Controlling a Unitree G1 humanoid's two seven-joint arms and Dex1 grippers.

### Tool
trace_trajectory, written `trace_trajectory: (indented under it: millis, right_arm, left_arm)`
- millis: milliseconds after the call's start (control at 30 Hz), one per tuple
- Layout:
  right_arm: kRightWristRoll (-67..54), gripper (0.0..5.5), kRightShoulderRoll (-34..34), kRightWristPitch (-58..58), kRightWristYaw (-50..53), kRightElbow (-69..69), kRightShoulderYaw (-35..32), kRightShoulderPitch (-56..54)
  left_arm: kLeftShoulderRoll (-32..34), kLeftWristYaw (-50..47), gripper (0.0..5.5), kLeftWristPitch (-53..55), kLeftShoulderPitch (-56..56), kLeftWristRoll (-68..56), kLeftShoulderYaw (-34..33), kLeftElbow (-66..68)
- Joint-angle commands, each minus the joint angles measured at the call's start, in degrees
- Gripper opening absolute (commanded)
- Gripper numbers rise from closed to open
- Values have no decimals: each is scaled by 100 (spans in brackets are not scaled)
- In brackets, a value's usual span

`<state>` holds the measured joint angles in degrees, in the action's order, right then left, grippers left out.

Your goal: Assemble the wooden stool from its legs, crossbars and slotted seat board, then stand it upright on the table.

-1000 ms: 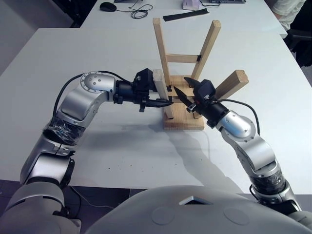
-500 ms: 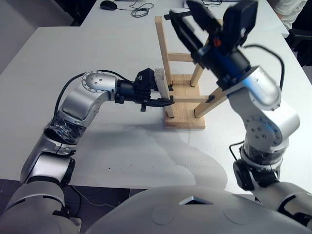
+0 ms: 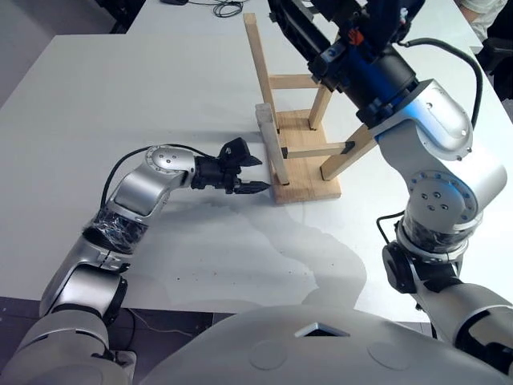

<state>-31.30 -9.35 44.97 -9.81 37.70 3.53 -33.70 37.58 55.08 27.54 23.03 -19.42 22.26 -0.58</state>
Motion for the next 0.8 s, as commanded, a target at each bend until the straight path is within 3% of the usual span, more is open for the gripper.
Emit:
trace_trajectory:
  millis: [33, 233, 367, 500, 800]
  right_arm:
    - [-18, 222, -36, 7, 37, 53, -108, 35]
    - [-291, 222, -427, 154, 29, 281, -893, -90]
    - [-383, 222, -798, 150, 44, 195, -1419, -130]
    - [-303, 222, -961, 37, 5, 50, -1497, -151]
    - [-254, 222, -990, -59, -29, -3, -1309, -149]
  left_arm:
    - [137, 88, 368, 112, -212, -252, -662, -141]
    - [-89, -638, 368, 1087, -860, -2226, -2982, -1379]
    - [-758, -1996, 329, 1737, -361, -3951, -3873, -1897]
    - [-1103, -3060, 263, 1999, 160, -4684, -3803, -2307]
    - [-1586, -4254, 259, 1951, 1188, -4595, -3317, -2281]
